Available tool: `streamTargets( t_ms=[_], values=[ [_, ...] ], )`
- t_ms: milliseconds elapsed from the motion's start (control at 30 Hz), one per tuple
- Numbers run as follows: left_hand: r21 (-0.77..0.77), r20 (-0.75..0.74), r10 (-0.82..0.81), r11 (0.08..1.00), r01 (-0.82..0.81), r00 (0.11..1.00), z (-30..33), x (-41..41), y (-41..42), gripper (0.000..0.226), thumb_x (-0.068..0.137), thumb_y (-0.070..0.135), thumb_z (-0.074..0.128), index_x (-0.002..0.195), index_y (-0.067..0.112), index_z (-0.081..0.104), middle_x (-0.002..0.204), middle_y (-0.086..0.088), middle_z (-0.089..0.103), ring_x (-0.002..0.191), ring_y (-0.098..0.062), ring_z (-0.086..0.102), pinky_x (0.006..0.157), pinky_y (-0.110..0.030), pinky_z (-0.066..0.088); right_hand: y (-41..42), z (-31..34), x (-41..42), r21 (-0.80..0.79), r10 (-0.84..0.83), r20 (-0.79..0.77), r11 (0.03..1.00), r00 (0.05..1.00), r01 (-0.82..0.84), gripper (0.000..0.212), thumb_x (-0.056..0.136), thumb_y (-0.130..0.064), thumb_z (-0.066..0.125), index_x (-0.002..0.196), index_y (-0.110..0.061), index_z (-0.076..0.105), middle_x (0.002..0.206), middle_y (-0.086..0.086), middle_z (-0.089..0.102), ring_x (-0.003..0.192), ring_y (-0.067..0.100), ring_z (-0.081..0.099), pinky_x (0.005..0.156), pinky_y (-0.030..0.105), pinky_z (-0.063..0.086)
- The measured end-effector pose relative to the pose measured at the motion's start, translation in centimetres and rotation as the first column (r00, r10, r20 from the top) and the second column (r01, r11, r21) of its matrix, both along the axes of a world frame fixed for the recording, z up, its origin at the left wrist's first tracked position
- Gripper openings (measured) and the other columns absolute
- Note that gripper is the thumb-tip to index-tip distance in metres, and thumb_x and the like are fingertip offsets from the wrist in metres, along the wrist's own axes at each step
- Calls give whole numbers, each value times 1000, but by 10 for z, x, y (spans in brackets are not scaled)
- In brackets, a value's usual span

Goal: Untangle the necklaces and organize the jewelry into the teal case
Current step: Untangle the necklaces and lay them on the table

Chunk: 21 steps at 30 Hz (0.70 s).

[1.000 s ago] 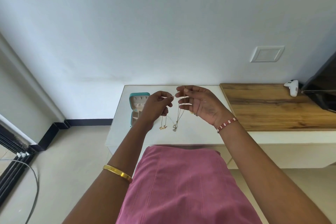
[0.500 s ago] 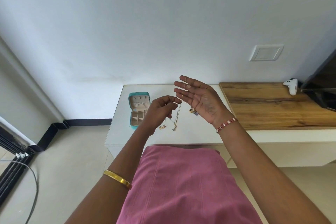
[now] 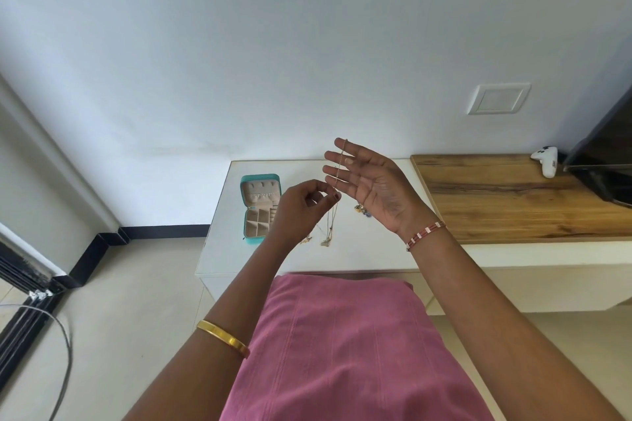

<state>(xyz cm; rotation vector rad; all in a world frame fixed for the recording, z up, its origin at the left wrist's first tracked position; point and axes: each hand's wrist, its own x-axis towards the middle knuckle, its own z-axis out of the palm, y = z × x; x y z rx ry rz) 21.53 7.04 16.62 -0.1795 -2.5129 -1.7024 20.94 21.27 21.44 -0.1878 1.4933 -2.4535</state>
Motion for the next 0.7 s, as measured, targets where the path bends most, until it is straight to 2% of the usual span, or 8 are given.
streamTargets(
  t_ms=[67,100,167,233,333,433,567,700],
  values=[
    [41,21,-24,999,23,999,0,1,1,14,87,20,62,74,23,66,68,-14,63,60,-14,48,63,-27,42,1,-1,-1,1,-3,0,1000,1000,3,38,92,3,44,128,-5,49,123,17,56,105,29,60,93,35,50],
    [75,37,-33,997,31,999,1,3,1,17,88,16,60,73,22,66,72,-15,65,60,-11,51,63,-26,43,1,-1,-2,13,-9,-2,1000,1000,9,38,91,3,45,128,-5,50,124,17,56,107,30,59,93,36,50],
    [153,69,-48,988,37,996,4,5,0,21,89,12,57,73,19,67,69,-4,64,53,-4,50,58,-19,44,3,-3,-5,58,-27,-6,998,1000,27,39,91,2,46,129,-7,50,127,16,55,113,29,57,93,37,51],
    [225,102,-72,973,47,992,5,7,-2,22,91,12,56,72,16,68,64,1,60,52,-6,49,58,-16,44,6,-6,-7,116,-47,-8,992,999,48,40,92,1,47,130,-9,49,129,15,55,113,28,58,91,37,52],
    [353,144,-119,934,61,982,6,7,-5,24,92,10,53,73,11,68,61,2,61,54,-11,49,59,-18,45,9,-13,-8,242,-68,-23,968,997,71,41,92,0,47,131,-11,49,128,11,56,93,22,61,78,32,53],
    [489,170,-166,870,63,971,8,7,-6,24,94,7,48,76,6,65,63,0,63,54,-12,51,60,-22,45,12,-21,-7,377,-85,-22,922,996,87,40,92,-3,48,132,-11,48,122,9,60,76,16,57,63,25,46],
    [575,186,-226,814,81,956,10,7,-7,26,94,7,45,76,5,62,64,-2,63,54,-12,50,60,-23,45,16,-31,-5,449,-42,41,893,998,19,41,92,-5,50,132,-7,46,108,11,66,68,16,54,59,25,42],
    [636,200,-251,768,69,947,11,7,-7,26,95,7,42,76,6,60,64,-2,62,53,-12,52,57,-22,46,19,-39,1,533,47,75,843,996,-80,35,92,-10,53,126,-5,51,92,9,70,64,15,56,58,24,43]
  ],
)
